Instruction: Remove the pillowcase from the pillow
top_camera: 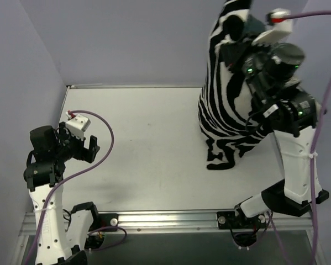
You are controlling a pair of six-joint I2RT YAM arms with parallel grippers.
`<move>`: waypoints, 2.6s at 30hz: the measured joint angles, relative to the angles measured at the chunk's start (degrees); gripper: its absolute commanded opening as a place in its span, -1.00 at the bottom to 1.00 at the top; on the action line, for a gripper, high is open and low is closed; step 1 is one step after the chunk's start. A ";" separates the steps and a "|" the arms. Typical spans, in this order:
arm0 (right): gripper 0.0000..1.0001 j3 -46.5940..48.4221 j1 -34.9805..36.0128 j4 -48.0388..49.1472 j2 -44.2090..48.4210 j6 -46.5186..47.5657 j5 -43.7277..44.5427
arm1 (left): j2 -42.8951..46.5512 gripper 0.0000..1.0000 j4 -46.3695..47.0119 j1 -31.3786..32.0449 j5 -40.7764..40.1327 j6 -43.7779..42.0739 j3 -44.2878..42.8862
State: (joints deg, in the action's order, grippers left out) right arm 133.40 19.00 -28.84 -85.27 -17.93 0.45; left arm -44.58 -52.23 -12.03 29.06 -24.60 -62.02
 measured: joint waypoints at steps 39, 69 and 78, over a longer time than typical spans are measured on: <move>1.00 -60.96 3.34 2.93 10.21 -5.05 12.41 | -4.55 0.91 7.32 -0.74 -1.64 10.54 -0.85; 0.91 -4.72 19.78 15.67 -42.75 12.22 -23.26 | -3.45 0.94 7.34 3.21 6.10 7.89 3.69; 0.93 -21.94 10.38 18.82 -23.56 4.50 -12.76 | -13.97 0.94 -0.24 7.28 -0.72 -10.38 -6.64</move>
State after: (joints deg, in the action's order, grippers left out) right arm 111.46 29.39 -10.02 -108.84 -13.43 -12.32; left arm -58.54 -52.47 -4.75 28.34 -34.98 -68.66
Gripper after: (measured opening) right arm 0.958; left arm 0.970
